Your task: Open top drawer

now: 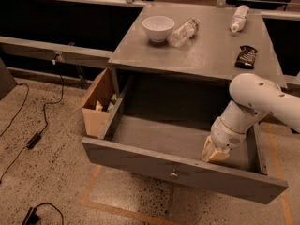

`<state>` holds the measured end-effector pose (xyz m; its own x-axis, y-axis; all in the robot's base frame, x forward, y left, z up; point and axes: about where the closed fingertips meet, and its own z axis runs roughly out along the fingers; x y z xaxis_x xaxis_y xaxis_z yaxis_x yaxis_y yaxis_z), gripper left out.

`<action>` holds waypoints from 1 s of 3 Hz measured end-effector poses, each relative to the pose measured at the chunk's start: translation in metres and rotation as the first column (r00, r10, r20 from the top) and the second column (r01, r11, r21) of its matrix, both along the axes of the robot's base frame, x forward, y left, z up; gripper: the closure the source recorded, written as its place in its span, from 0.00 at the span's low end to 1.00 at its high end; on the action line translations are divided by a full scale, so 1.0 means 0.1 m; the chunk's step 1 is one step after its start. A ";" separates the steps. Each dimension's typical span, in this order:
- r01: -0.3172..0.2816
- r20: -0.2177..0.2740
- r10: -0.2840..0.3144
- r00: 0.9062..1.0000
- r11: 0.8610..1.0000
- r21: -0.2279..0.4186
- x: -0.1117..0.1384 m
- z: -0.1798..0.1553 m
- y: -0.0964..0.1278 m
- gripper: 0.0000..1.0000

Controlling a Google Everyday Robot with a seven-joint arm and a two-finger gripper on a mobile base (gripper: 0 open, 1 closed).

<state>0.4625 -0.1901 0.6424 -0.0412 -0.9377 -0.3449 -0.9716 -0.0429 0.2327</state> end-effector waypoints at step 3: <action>0.089 0.178 -0.107 0.978 0.991 0.104 0.19 0.64 0.10 1.00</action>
Offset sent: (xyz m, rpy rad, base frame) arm 0.0214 0.0161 0.0677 0.0618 -0.2018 -0.0816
